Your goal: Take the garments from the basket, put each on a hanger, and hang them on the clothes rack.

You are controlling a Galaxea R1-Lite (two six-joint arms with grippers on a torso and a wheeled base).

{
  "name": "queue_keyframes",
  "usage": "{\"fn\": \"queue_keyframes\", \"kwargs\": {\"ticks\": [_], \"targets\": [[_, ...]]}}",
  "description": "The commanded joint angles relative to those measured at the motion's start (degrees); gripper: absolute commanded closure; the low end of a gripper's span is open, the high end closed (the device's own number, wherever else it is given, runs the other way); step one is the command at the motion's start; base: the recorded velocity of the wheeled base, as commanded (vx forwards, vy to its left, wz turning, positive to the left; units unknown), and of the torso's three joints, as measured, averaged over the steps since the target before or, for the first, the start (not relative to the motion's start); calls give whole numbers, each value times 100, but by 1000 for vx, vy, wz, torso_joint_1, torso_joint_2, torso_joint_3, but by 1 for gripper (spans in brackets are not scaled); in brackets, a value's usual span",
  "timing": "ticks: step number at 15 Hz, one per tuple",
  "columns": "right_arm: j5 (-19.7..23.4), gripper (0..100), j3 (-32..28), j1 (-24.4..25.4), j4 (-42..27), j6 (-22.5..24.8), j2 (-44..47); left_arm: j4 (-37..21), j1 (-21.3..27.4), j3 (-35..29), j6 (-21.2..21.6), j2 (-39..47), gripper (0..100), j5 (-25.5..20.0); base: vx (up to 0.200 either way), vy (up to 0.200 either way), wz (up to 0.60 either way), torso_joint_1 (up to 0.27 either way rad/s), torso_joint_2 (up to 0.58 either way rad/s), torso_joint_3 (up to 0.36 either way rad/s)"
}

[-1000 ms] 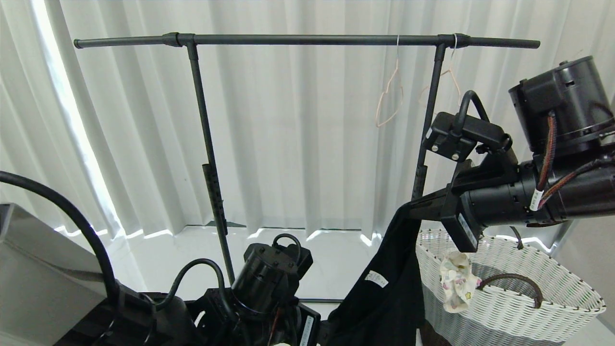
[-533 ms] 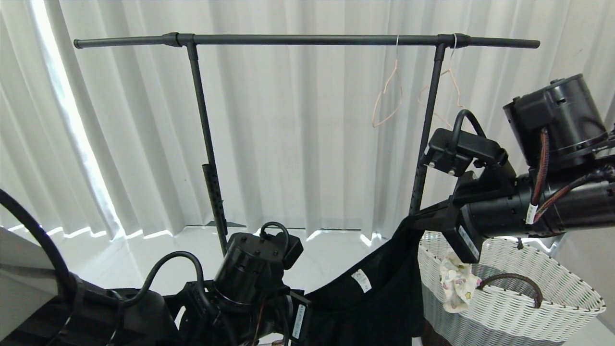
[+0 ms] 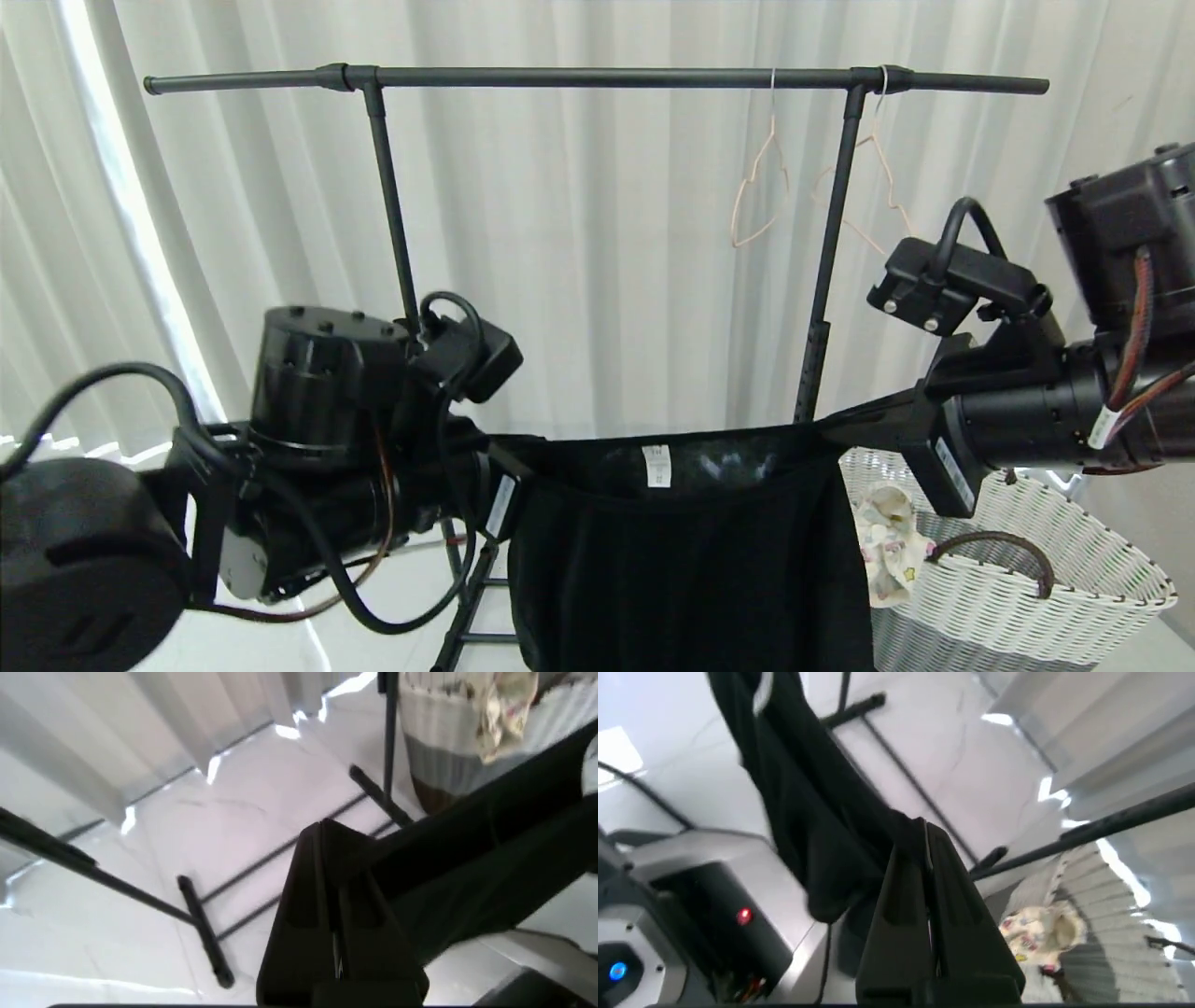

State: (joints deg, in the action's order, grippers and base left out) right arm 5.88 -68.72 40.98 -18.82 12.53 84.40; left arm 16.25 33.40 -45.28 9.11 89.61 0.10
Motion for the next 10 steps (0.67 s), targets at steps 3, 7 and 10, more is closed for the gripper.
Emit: {"fn": "queue_keyframes", "kwargs": {"ticks": [3, 7, 10], "targets": [[-254, 100, -1469, -29, -500, -32, 86, -2829, -150, -3453, 100, -286, 100, -1, 0, 0, 0, 0, 0, 0], [-245, 100, -3095, -319, -1387, -32, 385, -4279, 79, -4956, 100, -304, 100, -1, 0, 0, 0, 0, 0, 0], [-236, 100, -3174, -354, -1554, -32, 297, -4314, 395, -4973, 126, -322, 100, 34, 0, 0, 0, 0, 0, 0]]}}
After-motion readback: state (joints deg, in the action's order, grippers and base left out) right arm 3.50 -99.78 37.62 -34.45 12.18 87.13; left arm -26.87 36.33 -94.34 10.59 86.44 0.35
